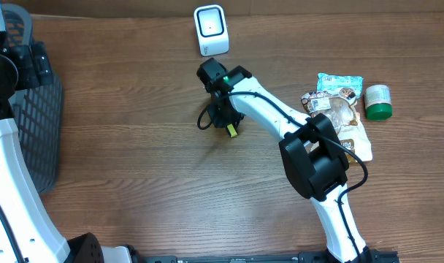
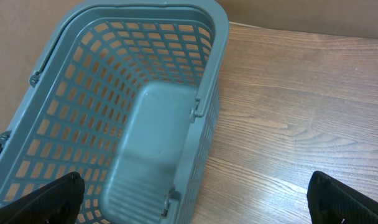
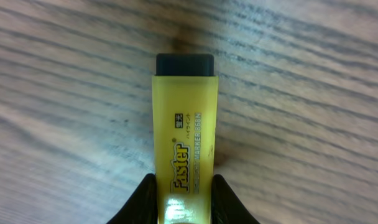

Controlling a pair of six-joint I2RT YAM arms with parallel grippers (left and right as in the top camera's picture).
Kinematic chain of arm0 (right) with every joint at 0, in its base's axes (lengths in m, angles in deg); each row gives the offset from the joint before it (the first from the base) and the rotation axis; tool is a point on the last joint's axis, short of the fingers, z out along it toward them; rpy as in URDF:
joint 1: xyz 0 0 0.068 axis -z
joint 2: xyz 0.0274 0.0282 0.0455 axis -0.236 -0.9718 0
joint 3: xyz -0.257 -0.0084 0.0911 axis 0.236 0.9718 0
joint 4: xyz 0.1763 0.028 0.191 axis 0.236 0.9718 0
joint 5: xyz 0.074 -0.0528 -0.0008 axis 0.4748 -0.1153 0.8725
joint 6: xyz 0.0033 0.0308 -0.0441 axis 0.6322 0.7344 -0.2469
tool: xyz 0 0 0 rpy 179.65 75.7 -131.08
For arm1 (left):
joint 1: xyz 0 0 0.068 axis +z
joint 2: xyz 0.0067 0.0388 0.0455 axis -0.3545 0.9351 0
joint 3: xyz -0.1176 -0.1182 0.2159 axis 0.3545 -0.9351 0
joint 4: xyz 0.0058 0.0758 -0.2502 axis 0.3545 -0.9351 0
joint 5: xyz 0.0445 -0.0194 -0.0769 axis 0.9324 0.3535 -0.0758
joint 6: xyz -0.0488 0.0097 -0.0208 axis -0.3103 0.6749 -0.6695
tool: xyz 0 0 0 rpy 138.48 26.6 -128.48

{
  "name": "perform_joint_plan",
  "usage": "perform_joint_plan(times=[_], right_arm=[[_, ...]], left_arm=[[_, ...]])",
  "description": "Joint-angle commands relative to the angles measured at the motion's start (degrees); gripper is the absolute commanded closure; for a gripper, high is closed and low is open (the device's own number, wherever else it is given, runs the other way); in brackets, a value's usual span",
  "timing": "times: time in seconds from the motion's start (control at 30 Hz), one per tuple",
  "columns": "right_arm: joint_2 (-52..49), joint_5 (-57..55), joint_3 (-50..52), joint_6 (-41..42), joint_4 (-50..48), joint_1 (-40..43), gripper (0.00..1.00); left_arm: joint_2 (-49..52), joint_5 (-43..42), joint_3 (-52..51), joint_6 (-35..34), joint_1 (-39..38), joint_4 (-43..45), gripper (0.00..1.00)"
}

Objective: Scan the item barcode
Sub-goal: 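Hold the highlighter barcode in front of the white scanner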

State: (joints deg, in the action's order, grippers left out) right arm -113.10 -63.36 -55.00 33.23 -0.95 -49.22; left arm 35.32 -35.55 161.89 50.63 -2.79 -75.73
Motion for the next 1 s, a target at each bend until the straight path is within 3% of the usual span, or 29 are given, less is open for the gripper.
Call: perform_joint_plan(times=[0.0,0.2,0.57,0.97], right_arm=[[3.06,2.08,-5.68,0.15,2.12,0.13,0.86],[7.06,13.99,-10.4,-2.58,6.93,1.27,0.86],[11.26,63.73,-10.51,-3.5,6.84,10.93,0.87],[11.26,89.13,-10.51,-3.48,6.75,15.41,0.84]], left_arm=[[0.46,0.11,0.26,0.66,-0.5,0.17,0.0],[0.46,0.11,0.26,0.66,-0.5,0.17,0.0],[0.46,0.11,0.26,0.66,-0.5,0.17,0.0],[0.46,0.11,0.26,0.66,-0.5,0.17,0.0]])
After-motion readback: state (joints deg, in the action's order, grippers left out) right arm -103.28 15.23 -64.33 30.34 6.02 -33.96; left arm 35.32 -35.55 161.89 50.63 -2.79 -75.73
